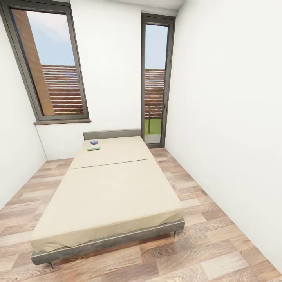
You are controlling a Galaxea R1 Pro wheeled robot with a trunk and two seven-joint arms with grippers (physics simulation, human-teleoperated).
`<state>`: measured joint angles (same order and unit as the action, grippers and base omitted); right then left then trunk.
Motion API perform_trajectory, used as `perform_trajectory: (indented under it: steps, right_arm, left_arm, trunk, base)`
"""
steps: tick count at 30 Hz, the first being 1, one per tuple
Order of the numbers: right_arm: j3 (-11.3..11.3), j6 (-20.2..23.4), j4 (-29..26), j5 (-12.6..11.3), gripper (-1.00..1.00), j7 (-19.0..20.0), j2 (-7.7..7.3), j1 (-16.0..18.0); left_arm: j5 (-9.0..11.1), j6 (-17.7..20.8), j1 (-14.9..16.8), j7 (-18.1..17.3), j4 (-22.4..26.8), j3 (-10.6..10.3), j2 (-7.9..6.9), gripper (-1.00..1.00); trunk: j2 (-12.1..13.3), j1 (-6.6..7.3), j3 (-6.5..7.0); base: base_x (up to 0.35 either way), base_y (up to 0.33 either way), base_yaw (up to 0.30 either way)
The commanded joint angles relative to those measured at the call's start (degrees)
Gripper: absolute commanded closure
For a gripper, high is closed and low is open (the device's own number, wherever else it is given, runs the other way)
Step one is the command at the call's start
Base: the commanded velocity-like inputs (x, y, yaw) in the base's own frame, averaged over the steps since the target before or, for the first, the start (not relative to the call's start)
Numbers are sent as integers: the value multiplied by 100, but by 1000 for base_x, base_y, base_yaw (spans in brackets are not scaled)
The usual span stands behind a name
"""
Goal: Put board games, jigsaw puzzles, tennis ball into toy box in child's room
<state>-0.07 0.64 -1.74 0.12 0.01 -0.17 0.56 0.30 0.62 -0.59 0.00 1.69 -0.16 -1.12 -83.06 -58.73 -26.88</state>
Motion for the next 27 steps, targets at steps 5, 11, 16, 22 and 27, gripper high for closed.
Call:
perform_trajectory:
  steps: [5,11,16,22,27]
  right_arm:
    - [-1,7,-4,1,-100,0,0,1]
    - [-1,7,-4,1,-100,0,0,1]
    - [-1,7,-4,1,-100,0,0,1]
    - [-1,7,-4,1,-100,0,0,1]
    - [-5,-27,28,1,-100,6,-5,-2]
  left_arm:
    - [3,7,-4,0,14,-2,0,-100]
    - [3,7,-4,0,14,-2,0,-100]
    - [3,7,-4,0,14,-2,0,-100]
    - [3,7,-4,0,14,-2,0,-100]
    - [-23,-19,-28,-10,-22,-3,-9,-100]
  trunk:
    - [-2,0,-5]
    - [-2,0,-5]
    - [-2,0,-5]
    - [-2,0,-5]
    - [-2,0,-5]
  base:
    - [0,0,0]
    - [0,0,0]
    - [0,0,0]
    - [0,0,0]
    - [0,0,0]
